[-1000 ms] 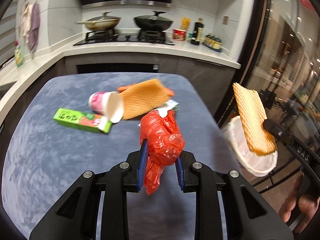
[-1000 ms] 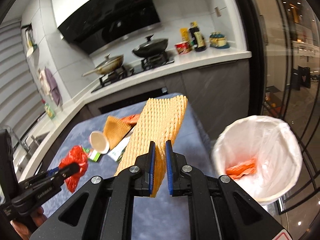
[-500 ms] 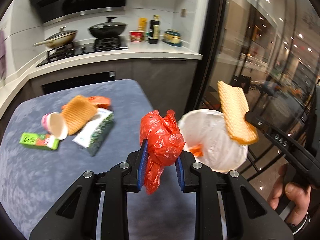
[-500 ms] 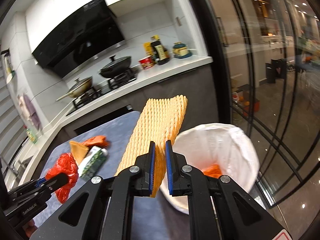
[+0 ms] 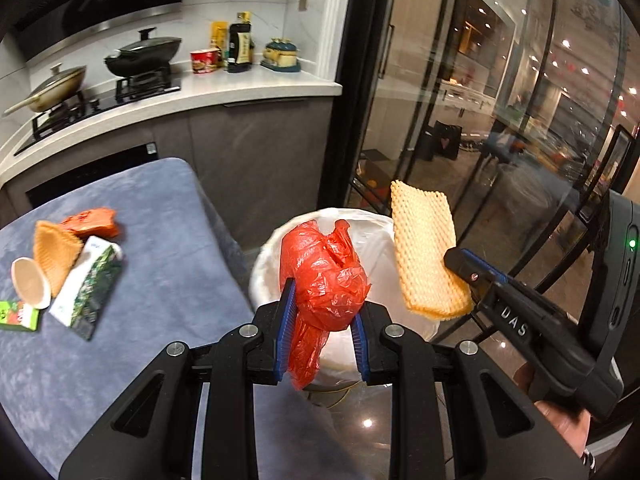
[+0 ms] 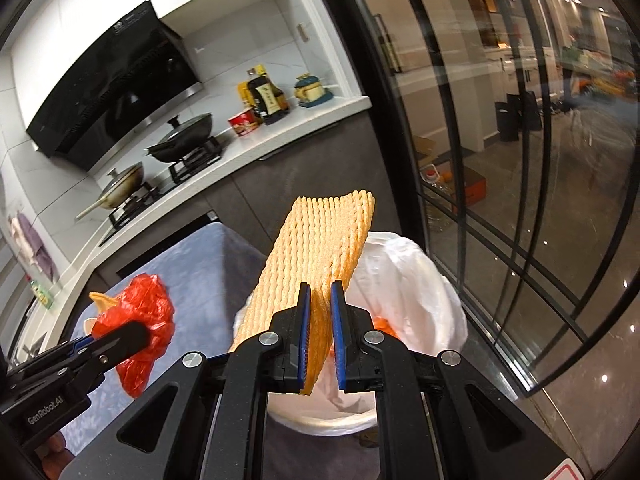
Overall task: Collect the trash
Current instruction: 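Carry the red bag and foam net over the bin with both grippers, then open both grippers to drop the red bag and foam net into the bin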
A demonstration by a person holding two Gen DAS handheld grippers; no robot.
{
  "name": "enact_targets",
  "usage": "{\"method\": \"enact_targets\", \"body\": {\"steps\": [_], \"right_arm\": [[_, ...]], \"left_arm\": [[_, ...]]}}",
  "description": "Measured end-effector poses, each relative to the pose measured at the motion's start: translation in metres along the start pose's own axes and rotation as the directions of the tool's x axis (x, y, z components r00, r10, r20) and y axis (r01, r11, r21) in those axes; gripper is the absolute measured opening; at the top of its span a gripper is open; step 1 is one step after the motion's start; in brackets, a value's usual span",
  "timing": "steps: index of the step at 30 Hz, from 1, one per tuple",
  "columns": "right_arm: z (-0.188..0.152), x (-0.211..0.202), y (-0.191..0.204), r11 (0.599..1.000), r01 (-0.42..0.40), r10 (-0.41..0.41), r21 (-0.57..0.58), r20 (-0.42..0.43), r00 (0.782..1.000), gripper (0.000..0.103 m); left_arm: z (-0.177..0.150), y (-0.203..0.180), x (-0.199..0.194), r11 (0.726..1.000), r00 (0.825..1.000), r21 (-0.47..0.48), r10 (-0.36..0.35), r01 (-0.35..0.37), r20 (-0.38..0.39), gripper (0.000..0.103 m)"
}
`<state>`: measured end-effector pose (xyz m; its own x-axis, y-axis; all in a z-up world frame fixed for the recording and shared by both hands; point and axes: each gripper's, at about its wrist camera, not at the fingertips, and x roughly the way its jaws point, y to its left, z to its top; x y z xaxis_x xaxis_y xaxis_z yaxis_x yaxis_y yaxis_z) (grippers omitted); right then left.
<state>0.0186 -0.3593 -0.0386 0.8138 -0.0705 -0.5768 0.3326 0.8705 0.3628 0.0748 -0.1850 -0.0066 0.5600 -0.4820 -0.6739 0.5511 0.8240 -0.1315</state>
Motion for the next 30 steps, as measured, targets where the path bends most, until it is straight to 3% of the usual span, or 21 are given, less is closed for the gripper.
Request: {"method": "enact_targets", "body": {"steps": [9,23,30], "right_arm": [[-0.003,0.024,-0.024,0.999,0.02,-0.018,0.05,-0.046,0.999,0.01],[0.0,0.048,-0.027,0.998,0.029,-0.024,0.06,-0.081,0.996,0.016],[0.002,0.049,-0.028,0.998,0.032,-0.027,0.061,-0.08,0.996,0.019]], "left_arm": [[0.007,-0.019,0.036,1.0,0.999,0.03,0.002,0.0,-0.05,0.025],[0.012,-0.024,0.061,0.999,0.996,0.037,0.017,-0.014,-0.09,0.027],[0.015,-0.022,0.063,0.999,0.996,0.029,0.022,-0.019,-0.089,0.036]]}}
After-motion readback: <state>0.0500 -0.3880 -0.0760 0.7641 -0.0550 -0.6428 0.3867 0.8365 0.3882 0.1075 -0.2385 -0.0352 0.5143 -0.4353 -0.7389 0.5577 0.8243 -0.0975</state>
